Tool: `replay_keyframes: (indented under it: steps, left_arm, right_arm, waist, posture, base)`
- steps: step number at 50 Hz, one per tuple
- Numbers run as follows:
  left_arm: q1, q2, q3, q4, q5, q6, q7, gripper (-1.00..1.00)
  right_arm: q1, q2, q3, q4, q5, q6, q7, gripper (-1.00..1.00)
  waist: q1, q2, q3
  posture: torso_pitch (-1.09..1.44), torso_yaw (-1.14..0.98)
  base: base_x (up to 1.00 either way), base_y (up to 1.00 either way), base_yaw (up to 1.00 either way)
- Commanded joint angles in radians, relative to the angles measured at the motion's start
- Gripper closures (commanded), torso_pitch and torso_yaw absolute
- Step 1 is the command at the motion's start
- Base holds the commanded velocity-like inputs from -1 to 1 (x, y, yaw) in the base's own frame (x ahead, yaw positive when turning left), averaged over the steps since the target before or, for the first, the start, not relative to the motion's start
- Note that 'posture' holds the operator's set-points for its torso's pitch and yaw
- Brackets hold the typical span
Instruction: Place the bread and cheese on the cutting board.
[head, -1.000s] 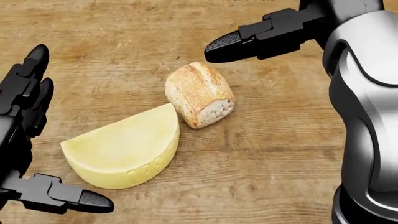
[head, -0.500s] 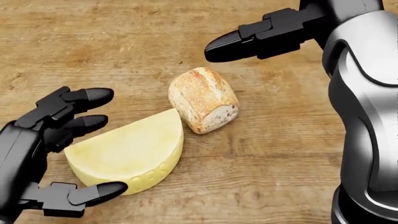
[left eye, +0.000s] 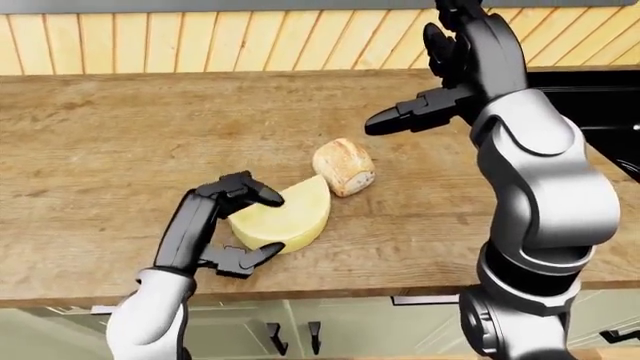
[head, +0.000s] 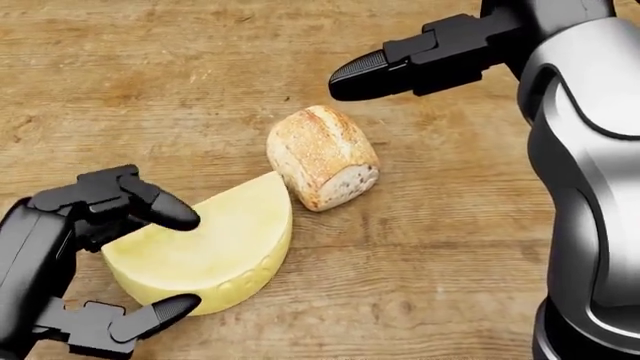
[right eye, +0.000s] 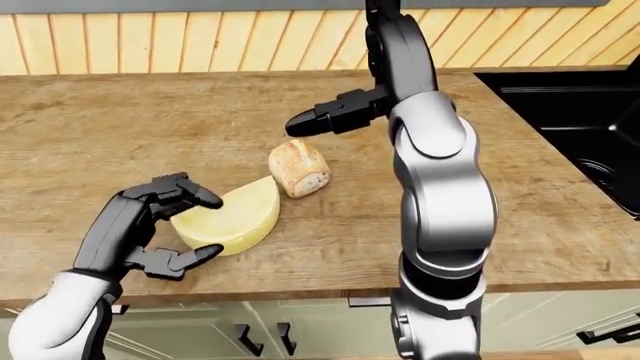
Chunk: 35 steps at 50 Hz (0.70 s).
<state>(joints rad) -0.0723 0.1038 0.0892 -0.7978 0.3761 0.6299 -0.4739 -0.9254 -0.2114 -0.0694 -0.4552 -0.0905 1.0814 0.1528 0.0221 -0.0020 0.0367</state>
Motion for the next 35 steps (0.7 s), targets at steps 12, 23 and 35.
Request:
replay_keyframes:
  steps: [12,23,35]
  left_arm:
    - [-0.057,0.022,0.054,-0.073,-0.006,0.051,-0.031,1.00]
    - [-0.387,0.148,0.156,-0.249,-0.100,0.487,-0.048,1.00]
    - [-0.979,0.485,0.121,-0.024,-0.153,0.984,-0.012,1.00]
  right_arm:
    - [-0.032,-0.011,-0.010,-0.026,-0.006,-0.024,-0.004,-1.00]
    - [-0.028,-0.009,-0.008,-0.021,-0.008,-0.030,-0.005,-1.00]
    - [-0.024,-0.007,-0.010,-0.012,-0.025,-0.033,-0.009,-1.00]
  waist:
    - [-0.002,0.003,-0.022]
    - [-0.004,0.003,-0.012]
    - [-0.008,0.007,0.007]
  posture:
    - [0.00,0.00]
    - [0.00,0.00]
    - [0.00,0.00]
  base:
    - [0.00,0.00,0.00]
    - [0.00,0.00,0.00]
    - [0.00,0.00,0.00]
